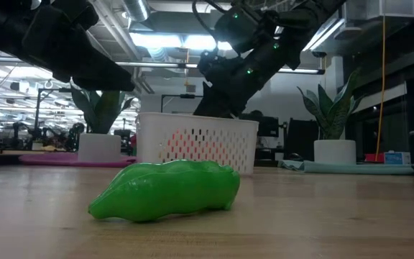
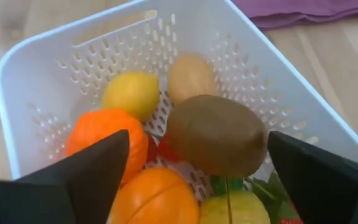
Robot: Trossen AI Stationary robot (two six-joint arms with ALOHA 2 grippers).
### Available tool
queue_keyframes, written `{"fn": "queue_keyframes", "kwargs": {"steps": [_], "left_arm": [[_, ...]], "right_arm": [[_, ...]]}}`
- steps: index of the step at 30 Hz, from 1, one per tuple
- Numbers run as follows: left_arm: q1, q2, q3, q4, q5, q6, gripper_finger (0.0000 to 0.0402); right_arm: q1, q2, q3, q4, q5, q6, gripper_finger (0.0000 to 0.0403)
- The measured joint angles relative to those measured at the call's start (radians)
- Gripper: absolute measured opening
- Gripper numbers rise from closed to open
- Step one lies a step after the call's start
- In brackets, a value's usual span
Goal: Pick and placing Produce into tupperware
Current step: Put the red strawberry into the white bin
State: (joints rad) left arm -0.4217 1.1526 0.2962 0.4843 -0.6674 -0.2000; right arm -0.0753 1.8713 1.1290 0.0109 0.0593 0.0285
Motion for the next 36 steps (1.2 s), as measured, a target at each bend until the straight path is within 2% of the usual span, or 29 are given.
{"fn": "queue_keyframes", "kwargs": {"steps": [5, 15, 21, 29, 36], "left_arm": [[0.0, 0.0, 0.0, 0.0, 0.0, 0.0, 0.0308], [-0.04, 0.0, 0.0, 0.0, -0.001, 0.008, 0.0308], [-0.149, -0.003, 0.0, 0.001, 0.0, 0.034, 0.0308], [-0.283, -0.003, 0.0, 0.003, 0.003, 0.019, 0.0308], [-0.367, -0.003, 0.0, 0.004, 0.139, -0.208, 0.0308]], "right_arm": [[0.0, -0.016, 0.0, -0.008, 0.0, -0.012, 0.0388], [0.06, -0.181, -0.021, -0.08, 0.003, -0.061, 0.0389], [0.136, -0.298, -0.173, 0.088, 0.12, -0.068, 0.0391], [0.232, -0.424, -0.425, 0.381, 0.125, -0.055, 0.0391], [0.264, -0.435, -0.531, 0.518, 0.125, -0.054, 0.0391]]}}
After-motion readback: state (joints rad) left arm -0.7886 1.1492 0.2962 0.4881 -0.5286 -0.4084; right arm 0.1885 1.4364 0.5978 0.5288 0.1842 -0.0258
